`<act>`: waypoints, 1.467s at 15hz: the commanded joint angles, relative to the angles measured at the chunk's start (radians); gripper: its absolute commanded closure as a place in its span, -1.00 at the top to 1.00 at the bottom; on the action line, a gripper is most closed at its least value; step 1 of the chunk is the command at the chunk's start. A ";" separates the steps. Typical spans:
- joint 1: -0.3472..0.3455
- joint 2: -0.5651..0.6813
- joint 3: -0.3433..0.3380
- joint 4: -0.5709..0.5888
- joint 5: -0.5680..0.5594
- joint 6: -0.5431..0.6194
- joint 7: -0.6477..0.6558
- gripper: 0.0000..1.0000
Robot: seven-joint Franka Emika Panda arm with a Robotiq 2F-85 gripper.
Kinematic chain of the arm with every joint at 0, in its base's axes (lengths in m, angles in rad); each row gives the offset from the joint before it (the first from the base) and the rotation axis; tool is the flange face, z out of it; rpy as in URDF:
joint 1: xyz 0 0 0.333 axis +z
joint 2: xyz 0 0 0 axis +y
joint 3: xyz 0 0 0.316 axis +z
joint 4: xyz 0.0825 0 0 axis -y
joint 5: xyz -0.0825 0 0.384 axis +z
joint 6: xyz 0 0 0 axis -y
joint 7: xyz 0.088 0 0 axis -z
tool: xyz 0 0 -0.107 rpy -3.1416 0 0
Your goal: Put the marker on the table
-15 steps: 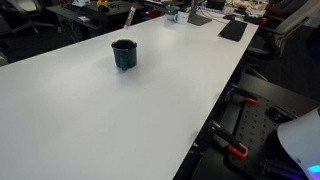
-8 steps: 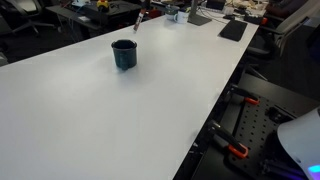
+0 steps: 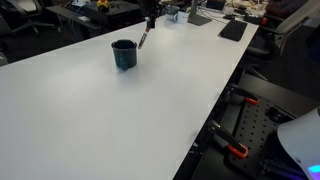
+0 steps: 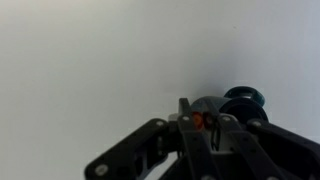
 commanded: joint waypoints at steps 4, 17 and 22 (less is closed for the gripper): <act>0.004 -0.026 0.010 -0.113 0.038 0.085 -0.014 -0.93; 0.006 0.008 0.013 -0.088 0.036 0.058 -0.004 -0.25; 0.006 0.008 0.013 -0.088 0.036 0.058 -0.004 -0.25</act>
